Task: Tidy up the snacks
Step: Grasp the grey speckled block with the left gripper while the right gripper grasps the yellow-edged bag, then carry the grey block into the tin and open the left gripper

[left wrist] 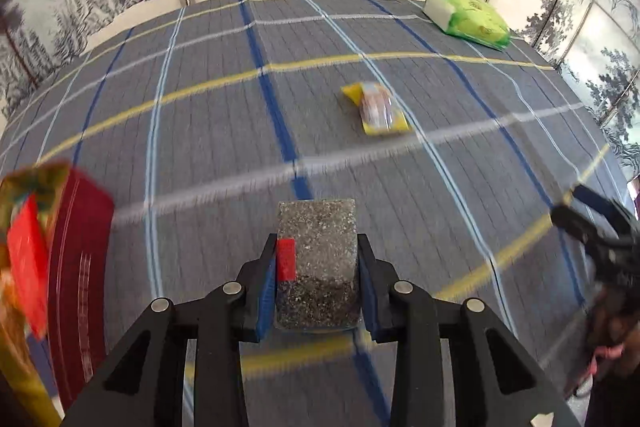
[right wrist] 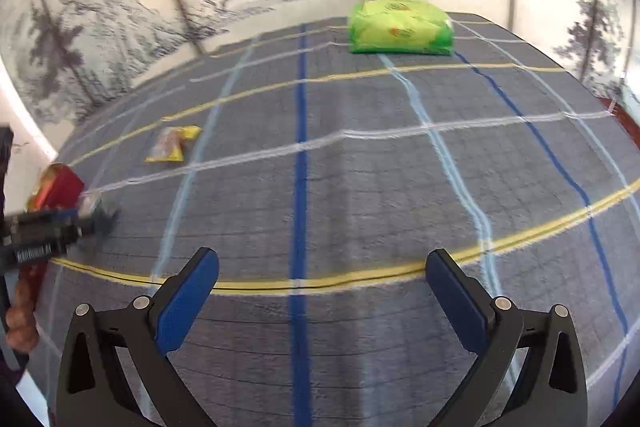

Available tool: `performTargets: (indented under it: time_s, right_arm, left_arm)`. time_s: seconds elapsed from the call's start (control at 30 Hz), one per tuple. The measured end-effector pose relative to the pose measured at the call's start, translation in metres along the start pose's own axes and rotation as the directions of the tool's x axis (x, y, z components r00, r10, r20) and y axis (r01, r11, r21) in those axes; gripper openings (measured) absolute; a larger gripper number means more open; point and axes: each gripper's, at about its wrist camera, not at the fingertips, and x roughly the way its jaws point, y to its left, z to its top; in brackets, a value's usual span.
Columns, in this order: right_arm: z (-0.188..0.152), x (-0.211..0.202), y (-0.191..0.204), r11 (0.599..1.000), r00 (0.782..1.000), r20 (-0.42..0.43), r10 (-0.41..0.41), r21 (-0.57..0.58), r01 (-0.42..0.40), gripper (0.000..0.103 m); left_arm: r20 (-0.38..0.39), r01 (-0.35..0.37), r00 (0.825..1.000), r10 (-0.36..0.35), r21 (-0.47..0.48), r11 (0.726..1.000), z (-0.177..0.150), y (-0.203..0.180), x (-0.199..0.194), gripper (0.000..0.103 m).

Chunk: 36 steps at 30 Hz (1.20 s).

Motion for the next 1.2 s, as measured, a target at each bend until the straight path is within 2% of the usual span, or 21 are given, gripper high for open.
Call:
performTargets:
  time_s: [0.17,0.3,0.47,0.57,0.63,0.67,0.77,0.87,0.93,1.07,1.2]
  right_arm:
    - [0.023,0.017,0.046,0.988,0.989,-0.031,0.144,-0.053,-0.146,0.100]
    - [0.050,0.049,0.103,0.976,0.981,-0.056,0.187,-0.103,-0.192,0.094]
    - [0.071,0.087,0.151,0.977,0.982,-0.088,0.166,-0.120,-0.175,0.080]
    - [0.075,0.105,0.164,0.982,0.987,-0.107,0.122,-0.132,-0.136,0.079]
    - [0.077,0.108,0.169,0.979,0.989,-0.098,0.115,-0.155,-0.129,0.057]
    - [0.076,0.109,0.173,0.978,0.990,-0.100,0.097,-0.177,-0.114,0.033]
    - [0.067,0.101,0.175,0.972,0.989,-0.099,0.109,-0.197,-0.127,0.029]
    - [0.048,0.076,0.181,0.955,0.978,-0.072,0.197,-0.212,-0.208,0.029]
    - [0.029,0.059,0.191,0.954,0.983,-0.057,0.177,-0.235,-0.186,0.029]
    - [-0.006,0.035,0.195,0.966,0.985,-0.037,0.167,-0.196,-0.171,0.029]
    - [-0.019,0.029,0.189,0.978,0.990,-0.032,0.138,-0.152,-0.141,0.029]
  left_arm:
    - [0.003,0.028,1.000,-0.028,-0.038,0.999,-0.036,0.013,-0.027,0.031]
    - [-0.001,0.050,0.999,-0.050,-0.050,0.998,-0.050,0.018,-0.044,0.031]
    - [0.029,0.060,0.998,-0.059,-0.030,0.998,-0.061,0.017,-0.063,0.032]
    - [0.035,0.076,0.997,-0.074,-0.039,0.996,-0.066,0.020,-0.070,0.032]
    - [0.041,0.083,0.996,-0.081,-0.040,0.996,-0.068,0.021,-0.073,0.032]
    - [0.042,0.082,0.996,-0.080,-0.039,0.996,-0.069,0.021,-0.074,0.032]
    - [0.047,0.077,0.996,-0.075,-0.037,0.996,-0.072,0.019,-0.076,0.032]
    - [0.058,0.080,0.995,-0.078,-0.038,0.996,-0.075,0.021,-0.082,0.032]
    - [0.072,0.084,0.994,-0.081,-0.038,0.996,-0.079,0.022,-0.087,0.032]
    - [0.084,0.086,0.993,-0.083,-0.031,0.996,-0.090,0.020,-0.098,0.032]
    - [0.099,0.087,0.992,-0.084,-0.027,0.996,-0.104,0.020,-0.111,0.032]
